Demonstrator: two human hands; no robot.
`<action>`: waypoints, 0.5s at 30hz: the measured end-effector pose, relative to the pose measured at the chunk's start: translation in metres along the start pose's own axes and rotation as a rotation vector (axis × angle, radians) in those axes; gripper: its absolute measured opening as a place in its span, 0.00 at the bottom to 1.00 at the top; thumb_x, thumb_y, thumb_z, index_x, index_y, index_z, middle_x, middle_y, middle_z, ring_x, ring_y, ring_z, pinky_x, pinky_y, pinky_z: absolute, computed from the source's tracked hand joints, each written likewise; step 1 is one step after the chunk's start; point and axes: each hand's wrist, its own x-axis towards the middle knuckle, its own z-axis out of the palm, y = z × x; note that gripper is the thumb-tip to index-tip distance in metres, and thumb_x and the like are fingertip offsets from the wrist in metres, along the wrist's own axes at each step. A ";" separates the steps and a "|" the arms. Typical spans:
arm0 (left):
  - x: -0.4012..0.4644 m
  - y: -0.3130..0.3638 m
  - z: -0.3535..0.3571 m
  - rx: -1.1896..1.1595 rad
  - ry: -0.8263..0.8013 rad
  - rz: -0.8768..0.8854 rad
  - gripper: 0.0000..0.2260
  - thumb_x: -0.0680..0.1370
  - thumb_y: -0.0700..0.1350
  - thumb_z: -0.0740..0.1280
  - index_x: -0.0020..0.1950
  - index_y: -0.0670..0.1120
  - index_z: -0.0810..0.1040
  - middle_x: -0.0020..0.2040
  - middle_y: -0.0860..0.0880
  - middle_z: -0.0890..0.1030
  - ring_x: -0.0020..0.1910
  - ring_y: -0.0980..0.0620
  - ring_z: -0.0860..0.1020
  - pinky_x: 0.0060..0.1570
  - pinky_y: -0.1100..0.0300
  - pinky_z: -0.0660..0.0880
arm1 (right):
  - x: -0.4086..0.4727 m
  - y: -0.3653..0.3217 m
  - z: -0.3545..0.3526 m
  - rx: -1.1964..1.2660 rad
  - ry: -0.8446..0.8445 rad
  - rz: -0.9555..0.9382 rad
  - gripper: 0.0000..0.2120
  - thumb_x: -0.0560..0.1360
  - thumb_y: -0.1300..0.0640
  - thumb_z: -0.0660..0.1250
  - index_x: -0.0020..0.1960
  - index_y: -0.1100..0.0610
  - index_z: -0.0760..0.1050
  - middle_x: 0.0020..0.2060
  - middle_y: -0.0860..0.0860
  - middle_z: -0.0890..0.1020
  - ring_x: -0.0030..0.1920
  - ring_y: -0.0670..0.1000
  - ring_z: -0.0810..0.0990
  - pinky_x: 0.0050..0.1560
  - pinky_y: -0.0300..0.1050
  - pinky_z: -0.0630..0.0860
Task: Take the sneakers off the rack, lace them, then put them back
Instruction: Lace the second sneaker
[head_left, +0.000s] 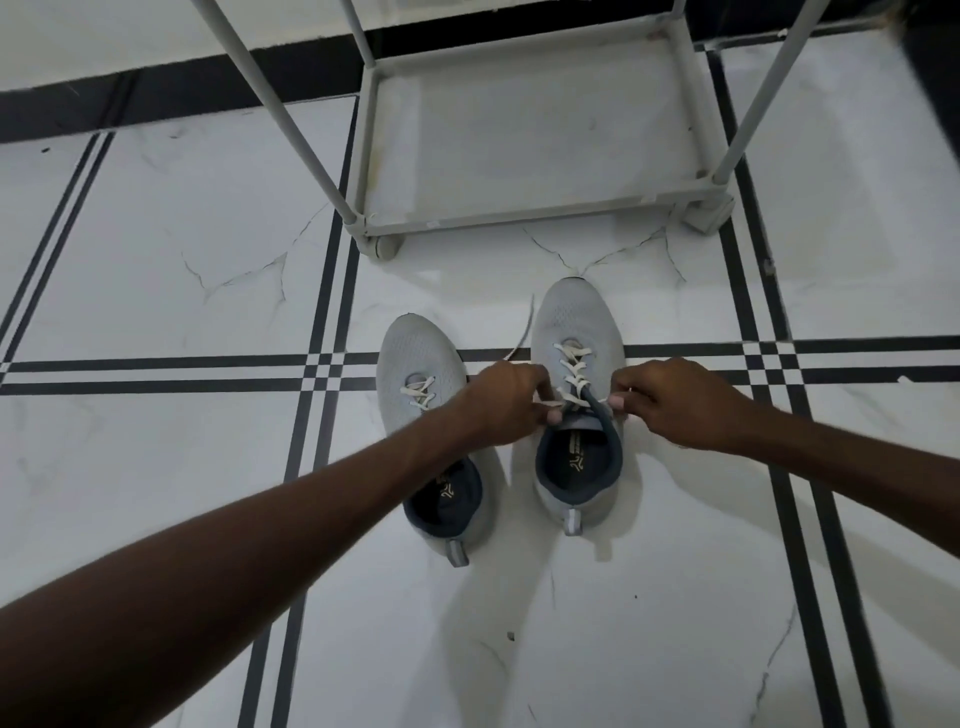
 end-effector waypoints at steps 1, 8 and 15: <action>0.001 -0.001 -0.006 -0.014 0.003 0.017 0.11 0.79 0.49 0.67 0.54 0.43 0.82 0.45 0.44 0.85 0.38 0.52 0.81 0.48 0.57 0.75 | 0.000 0.001 -0.001 0.002 -0.005 -0.006 0.13 0.79 0.52 0.62 0.38 0.53 0.77 0.32 0.43 0.77 0.35 0.45 0.74 0.36 0.42 0.66; -0.010 -0.034 -0.003 0.171 -0.008 -0.093 0.12 0.80 0.47 0.63 0.51 0.42 0.84 0.50 0.41 0.85 0.51 0.41 0.82 0.46 0.57 0.72 | -0.010 0.033 0.005 -0.158 0.002 -0.003 0.22 0.80 0.52 0.62 0.29 0.43 0.63 0.25 0.40 0.69 0.28 0.42 0.70 0.32 0.42 0.67; -0.009 -0.045 -0.007 0.337 0.072 -0.009 0.09 0.79 0.46 0.63 0.49 0.45 0.83 0.49 0.44 0.83 0.52 0.42 0.80 0.43 0.55 0.70 | -0.012 0.046 -0.002 -0.168 -0.046 0.011 0.15 0.81 0.51 0.61 0.35 0.50 0.71 0.29 0.44 0.74 0.32 0.47 0.73 0.36 0.44 0.68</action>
